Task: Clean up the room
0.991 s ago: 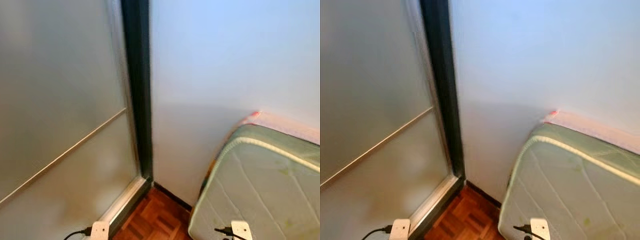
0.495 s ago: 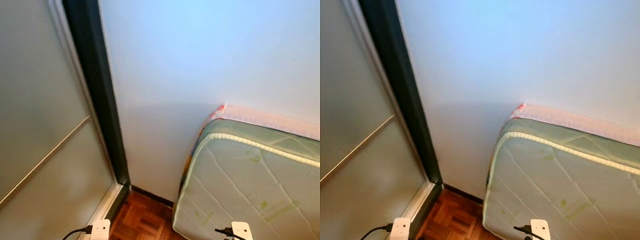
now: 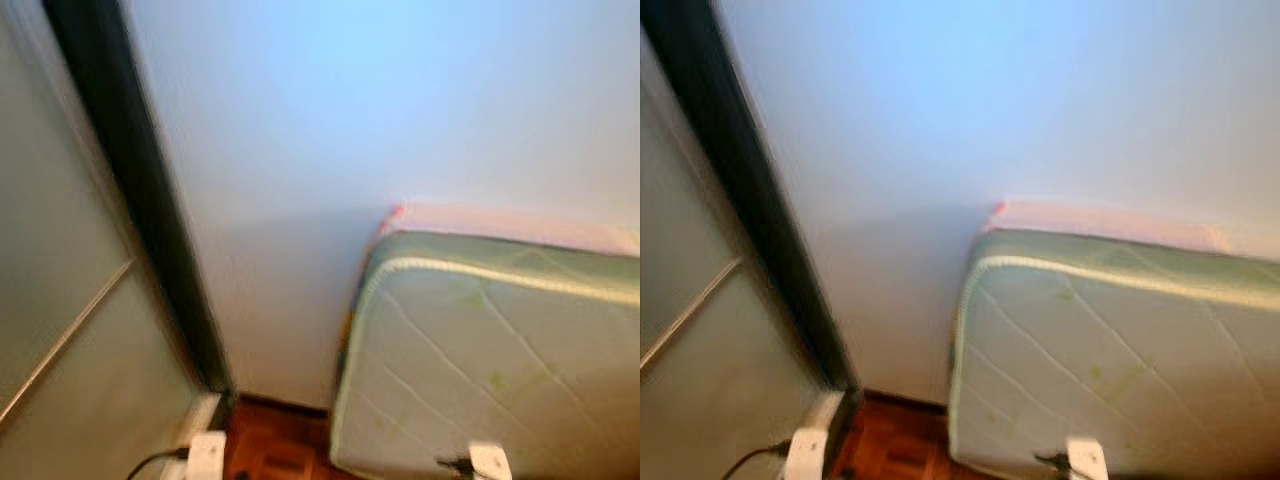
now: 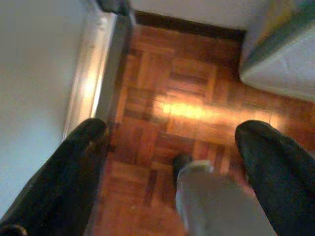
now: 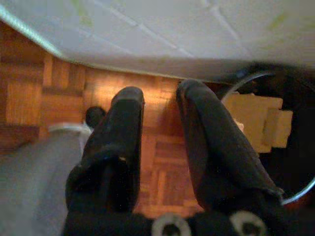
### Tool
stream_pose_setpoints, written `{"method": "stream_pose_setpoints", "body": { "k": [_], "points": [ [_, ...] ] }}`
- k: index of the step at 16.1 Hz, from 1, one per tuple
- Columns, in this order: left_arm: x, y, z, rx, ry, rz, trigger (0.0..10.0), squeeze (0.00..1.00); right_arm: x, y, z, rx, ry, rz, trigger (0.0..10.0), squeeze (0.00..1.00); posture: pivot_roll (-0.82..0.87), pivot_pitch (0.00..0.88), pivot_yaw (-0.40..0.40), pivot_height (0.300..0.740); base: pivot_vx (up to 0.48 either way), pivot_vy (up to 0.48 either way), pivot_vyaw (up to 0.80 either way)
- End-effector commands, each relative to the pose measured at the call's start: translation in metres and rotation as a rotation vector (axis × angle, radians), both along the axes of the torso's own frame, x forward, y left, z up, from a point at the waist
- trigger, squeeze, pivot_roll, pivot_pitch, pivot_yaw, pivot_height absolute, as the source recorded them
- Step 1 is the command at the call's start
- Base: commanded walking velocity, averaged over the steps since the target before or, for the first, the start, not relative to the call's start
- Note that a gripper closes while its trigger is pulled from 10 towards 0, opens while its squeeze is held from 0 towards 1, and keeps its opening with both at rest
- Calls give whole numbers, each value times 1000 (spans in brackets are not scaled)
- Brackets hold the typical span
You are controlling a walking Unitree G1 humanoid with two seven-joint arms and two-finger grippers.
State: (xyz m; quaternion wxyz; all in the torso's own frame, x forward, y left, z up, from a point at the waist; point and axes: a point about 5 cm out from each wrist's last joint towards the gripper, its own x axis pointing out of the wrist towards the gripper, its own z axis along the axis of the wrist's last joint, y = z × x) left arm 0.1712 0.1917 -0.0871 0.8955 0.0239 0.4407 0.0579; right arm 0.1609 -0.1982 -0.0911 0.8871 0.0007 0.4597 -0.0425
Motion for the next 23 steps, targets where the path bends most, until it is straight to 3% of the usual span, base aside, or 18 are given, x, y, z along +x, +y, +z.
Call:
{"method": "stream_pose_setpoints", "body": {
  "k": [1,13,23],
  "points": [
    [26,-8,9,-84,39,-61,10000,0,67,-22,36,126,-95,-181,10000,0,-6,0,-21,740,0,0,-788],
    [19,-16,4,-84,53,-87,10000,0,63,-24,34,113,-74,-145,10000,0,-2,0,-33,740,0,0,-788],
    [27,-18,8,-91,32,-81,10000,0,67,-23,37,113,-86,-143,10000,0,-14,0,-27,740,0,0,-788]
  ]
}}
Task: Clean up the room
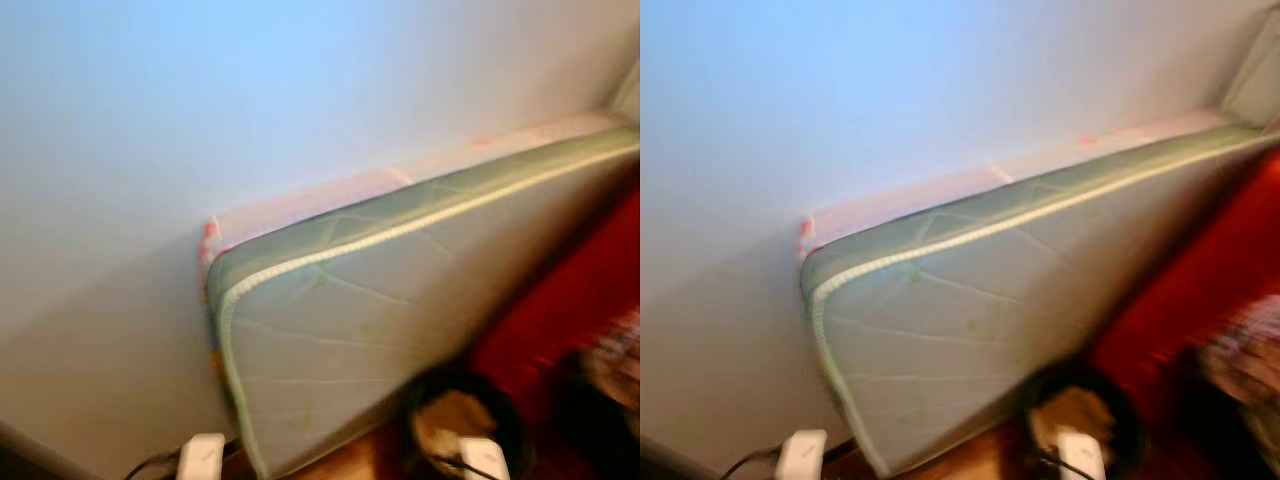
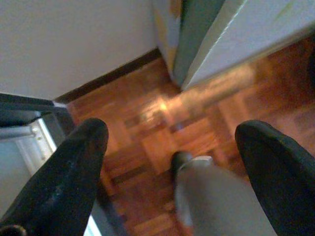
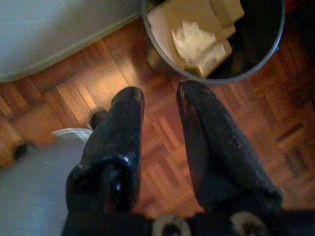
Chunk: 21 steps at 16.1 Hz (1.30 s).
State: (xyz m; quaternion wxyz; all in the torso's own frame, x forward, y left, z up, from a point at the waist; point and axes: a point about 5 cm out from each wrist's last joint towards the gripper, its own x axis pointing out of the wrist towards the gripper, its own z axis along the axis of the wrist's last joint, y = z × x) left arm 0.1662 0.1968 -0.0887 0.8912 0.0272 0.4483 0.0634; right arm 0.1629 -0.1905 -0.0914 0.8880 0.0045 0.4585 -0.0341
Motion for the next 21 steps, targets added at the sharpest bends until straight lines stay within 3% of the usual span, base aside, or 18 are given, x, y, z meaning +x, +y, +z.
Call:
{"method": "stream_pose_setpoints", "body": {
  "k": [1,5,13,21],
  "points": [
    [32,-25,10,-104,12,-90,10000,0,65,-31,37,99,-82,-154,10000,0,-16,0,-27,740,0,0,-788],
    [36,-26,12,-111,-3,-88,10000,0,66,-31,37,99,-81,-149,10000,0,-19,0,-23,740,0,0,-788],
    [35,-24,12,-108,-12,-92,10000,0,66,-32,38,79,-99,-132,10000,0,-17,0,-27,740,0,0,0],
    [38,-22,14,-95,-27,-81,10000,0,65,-32,37,70,-94,-111,10000,0,-18,0,-24,740,0,-365,0]
  ]
}}
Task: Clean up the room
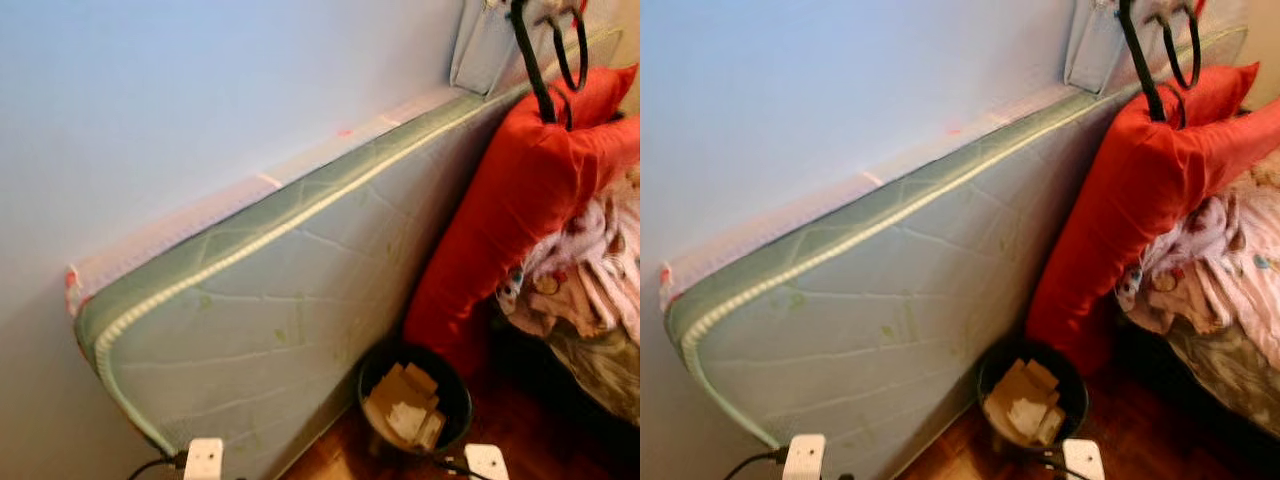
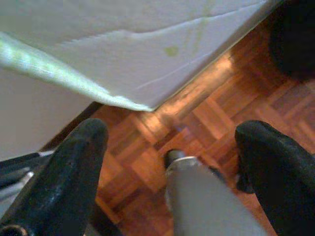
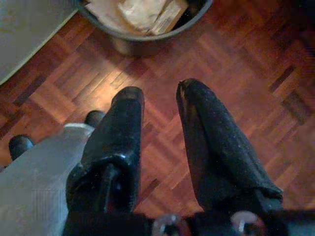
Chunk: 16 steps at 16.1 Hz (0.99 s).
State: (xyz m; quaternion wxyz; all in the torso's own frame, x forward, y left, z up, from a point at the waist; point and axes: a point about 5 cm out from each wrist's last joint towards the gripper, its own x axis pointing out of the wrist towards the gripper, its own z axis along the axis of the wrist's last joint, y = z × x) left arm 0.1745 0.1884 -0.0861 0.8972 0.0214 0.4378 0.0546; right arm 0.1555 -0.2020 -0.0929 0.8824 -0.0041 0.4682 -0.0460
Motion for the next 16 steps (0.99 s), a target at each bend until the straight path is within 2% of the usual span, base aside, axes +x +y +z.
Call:
{"method": "stream_pose_setpoints", "body": {
  "k": [1,16],
  "points": [
    [29,-13,11,-77,-2,-71,10000,0,72,-20,39,94,-120,-97,10000,0,-18,0,-24,740,0,-405,0],
    [32,-14,12,-84,-10,-58,10000,0,75,-20,41,94,-124,-97,10000,0,-23,0,-26,740,0,-408,0]
  ]
}}
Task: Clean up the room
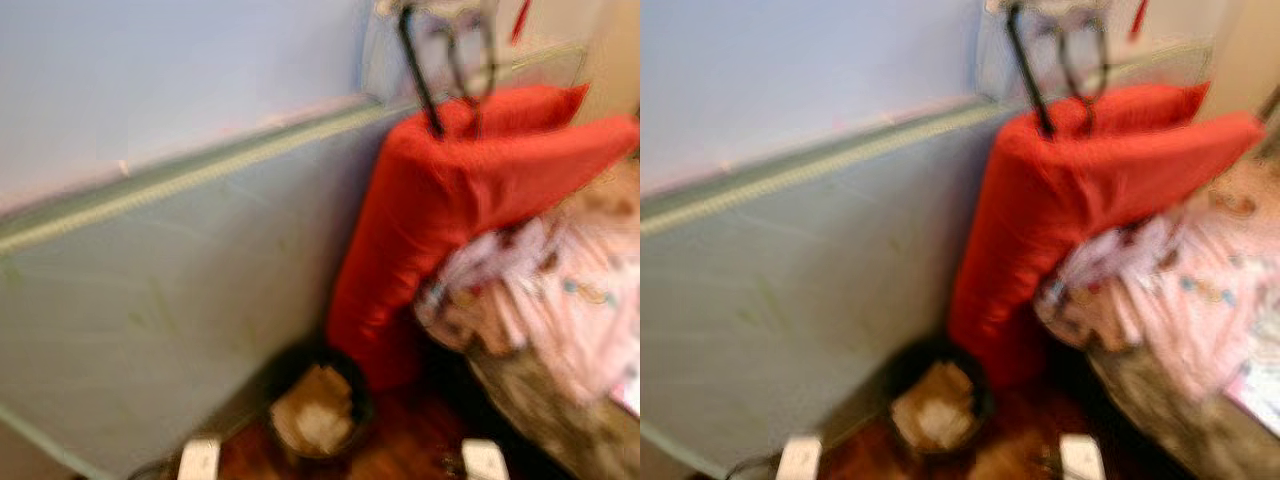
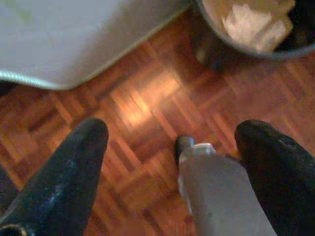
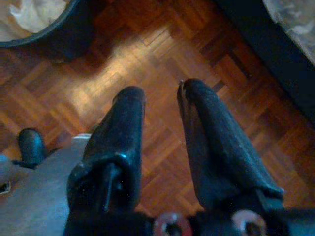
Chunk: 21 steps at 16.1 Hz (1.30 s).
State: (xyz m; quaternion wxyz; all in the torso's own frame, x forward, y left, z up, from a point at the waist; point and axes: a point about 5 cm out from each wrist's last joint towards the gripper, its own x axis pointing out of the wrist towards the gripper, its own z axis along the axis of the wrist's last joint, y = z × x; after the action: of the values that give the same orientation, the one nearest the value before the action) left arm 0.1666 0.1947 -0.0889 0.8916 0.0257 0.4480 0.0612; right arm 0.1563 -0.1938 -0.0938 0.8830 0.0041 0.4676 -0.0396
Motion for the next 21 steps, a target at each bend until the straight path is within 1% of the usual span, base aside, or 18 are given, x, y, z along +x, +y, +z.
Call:
{"method": "stream_pose_setpoints", "body": {
  "k": [1,6,10,15,21],
  "points": [
    [39,-20,15,-97,-32,-66,10000,0,74,-29,42,74,-121,-102,10000,0,-24,0,-25,740,0,-409,0],
    [38,-18,14,-94,-27,-63,10000,0,75,-28,42,77,-119,-99,10000,0,-19,0,-21,740,0,-406,0],
    [36,-19,13,-95,-24,-63,10000,0,73,-29,41,74,-115,-95,10000,0,-14,0,-32,740,0,-383,0],
    [31,-18,11,-94,0,-65,10000,0,72,-28,40,72,-113,-95,10000,0,-24,0,-26,740,0,0,0],
    [20,-3,7,-78,29,-45,10000,0,69,-27,38,80,-116,-123,10000,0,-41,0,-6,740,0,0,0]
  ]
}}
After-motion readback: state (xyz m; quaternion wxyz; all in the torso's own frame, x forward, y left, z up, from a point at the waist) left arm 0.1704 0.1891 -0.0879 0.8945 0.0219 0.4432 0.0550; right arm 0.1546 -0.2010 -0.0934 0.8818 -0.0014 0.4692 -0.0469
